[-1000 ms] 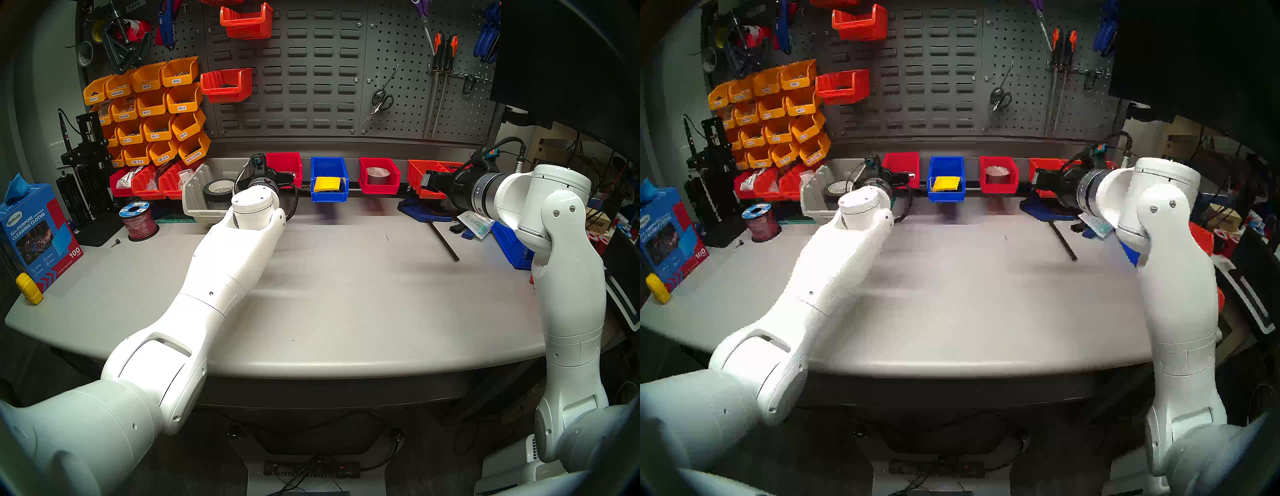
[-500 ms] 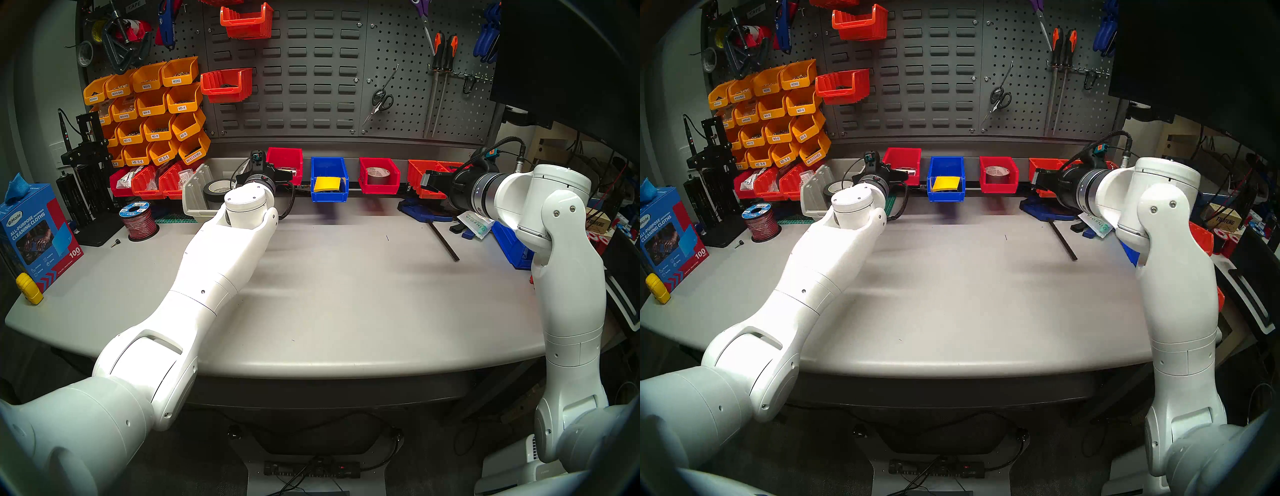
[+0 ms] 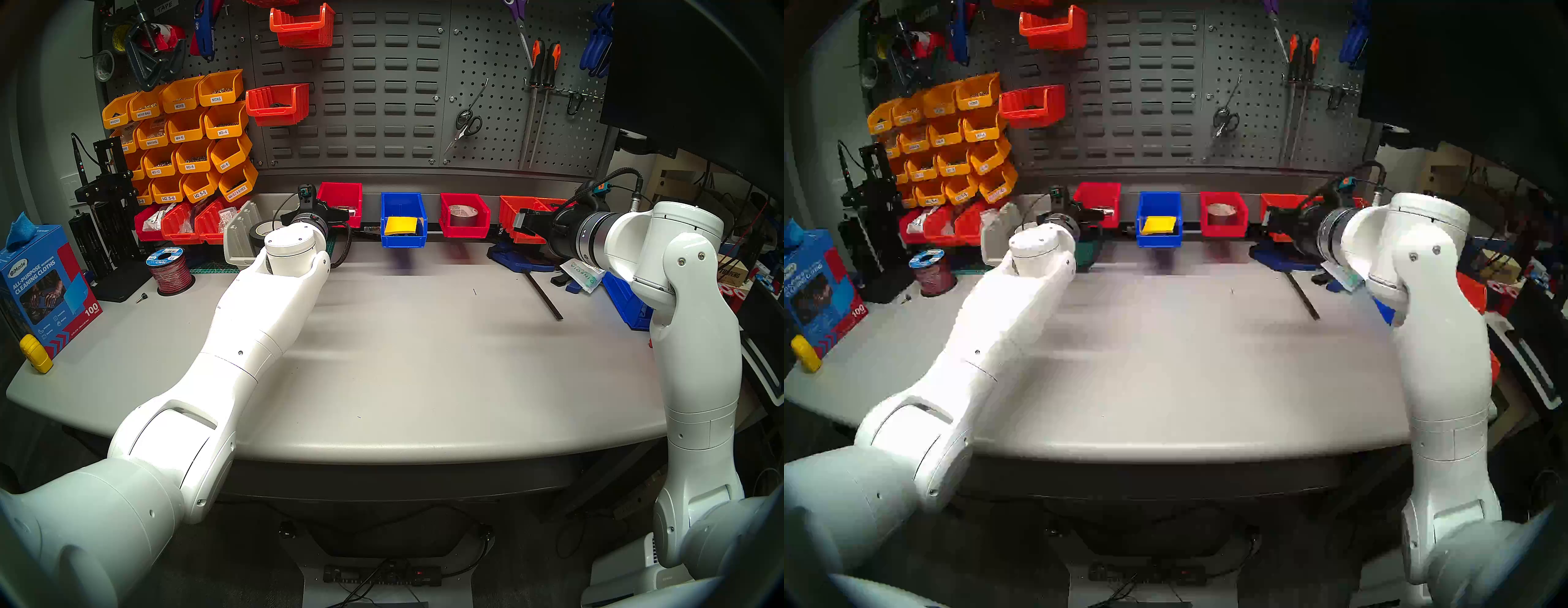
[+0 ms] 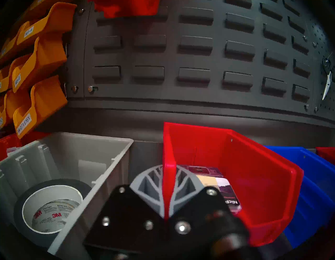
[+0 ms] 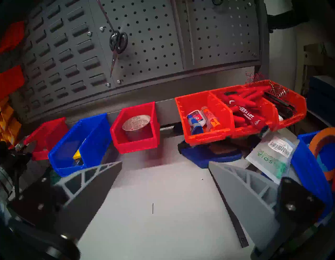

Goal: Hang all the unorganized tool boxes onto the wall

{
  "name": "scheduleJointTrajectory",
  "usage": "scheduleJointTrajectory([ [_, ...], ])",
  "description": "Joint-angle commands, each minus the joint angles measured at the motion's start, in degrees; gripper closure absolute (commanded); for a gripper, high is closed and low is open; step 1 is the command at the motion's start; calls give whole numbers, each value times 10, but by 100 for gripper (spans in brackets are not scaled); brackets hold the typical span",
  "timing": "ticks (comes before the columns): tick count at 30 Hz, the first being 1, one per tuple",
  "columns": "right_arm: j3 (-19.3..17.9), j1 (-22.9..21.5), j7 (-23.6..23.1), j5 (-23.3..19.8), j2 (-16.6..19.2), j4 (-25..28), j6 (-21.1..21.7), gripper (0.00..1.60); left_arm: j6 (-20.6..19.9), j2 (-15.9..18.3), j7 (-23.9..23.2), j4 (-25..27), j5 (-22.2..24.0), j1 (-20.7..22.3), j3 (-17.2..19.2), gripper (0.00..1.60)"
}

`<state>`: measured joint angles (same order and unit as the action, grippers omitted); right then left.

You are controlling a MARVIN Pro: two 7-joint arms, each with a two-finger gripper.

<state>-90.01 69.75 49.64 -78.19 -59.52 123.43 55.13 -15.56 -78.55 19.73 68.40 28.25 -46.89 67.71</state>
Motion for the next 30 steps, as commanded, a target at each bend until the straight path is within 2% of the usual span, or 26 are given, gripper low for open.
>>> scheduleJointTrajectory([
  [1,0,-7,62,-1,0,5,-1,0,-2,-8,-6,-13,6,35,6,160],
  [13,-1,-7,63,-2,0,5,-1,0,-35,-7,-10,-20,9,44,2,160],
  [15,0,-8,67,-5,-1,5,-1,0,-45,-6,-10,-17,10,43,2,160],
  [16,-2,-5,51,5,0,4,-1,0,-49,-5,-9,-14,10,42,2,160],
  [18,0,-8,68,-5,-1,5,-1,0,-55,-4,-9,-10,10,39,3,160],
  [20,-2,-6,56,2,0,5,-1,0,-64,-2,-8,-5,12,38,4,160],
  [29,0,-8,69,-5,-1,5,-1,0,-96,1,2,27,19,27,12,160],
  [30,-2,-6,55,3,0,5,-1,0,-98,1,3,28,19,27,13,160],
])
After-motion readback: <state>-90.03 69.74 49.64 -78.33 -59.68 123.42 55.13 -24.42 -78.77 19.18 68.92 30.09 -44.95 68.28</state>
